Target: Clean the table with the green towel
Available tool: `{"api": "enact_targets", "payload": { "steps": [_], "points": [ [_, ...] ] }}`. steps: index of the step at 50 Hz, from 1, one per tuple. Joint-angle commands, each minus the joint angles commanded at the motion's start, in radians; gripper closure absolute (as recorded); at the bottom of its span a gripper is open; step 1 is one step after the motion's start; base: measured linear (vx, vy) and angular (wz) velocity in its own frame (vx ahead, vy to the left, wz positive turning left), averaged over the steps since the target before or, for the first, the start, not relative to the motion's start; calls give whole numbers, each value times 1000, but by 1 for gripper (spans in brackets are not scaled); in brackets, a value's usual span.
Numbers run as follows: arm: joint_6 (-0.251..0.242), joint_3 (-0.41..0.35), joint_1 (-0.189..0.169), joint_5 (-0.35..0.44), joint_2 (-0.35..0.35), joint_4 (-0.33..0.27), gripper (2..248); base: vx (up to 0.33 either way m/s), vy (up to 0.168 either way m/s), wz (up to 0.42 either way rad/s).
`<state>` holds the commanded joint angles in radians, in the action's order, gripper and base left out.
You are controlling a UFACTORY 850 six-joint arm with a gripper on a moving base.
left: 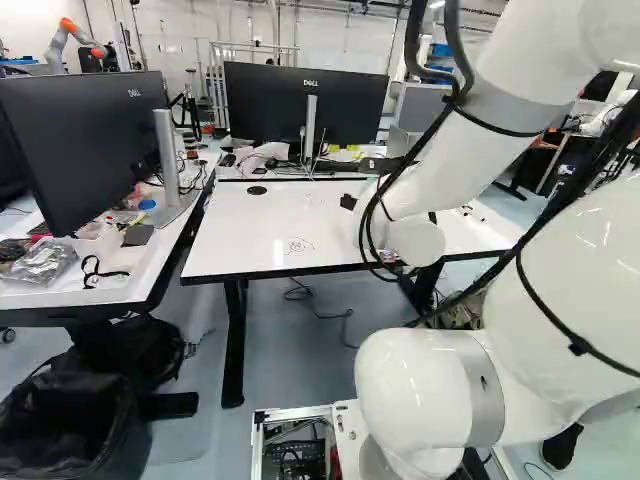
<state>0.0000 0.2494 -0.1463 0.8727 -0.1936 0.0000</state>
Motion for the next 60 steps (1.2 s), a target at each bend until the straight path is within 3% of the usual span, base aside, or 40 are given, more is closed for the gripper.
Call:
{"api": "enact_targets", "payload": {
  "steps": [25,60],
  "points": [
    [0,123,-67,0,67,0,3,0,0,0],
    [0,301,-139,0,248,0,3,0,0,0]
  ]
}}
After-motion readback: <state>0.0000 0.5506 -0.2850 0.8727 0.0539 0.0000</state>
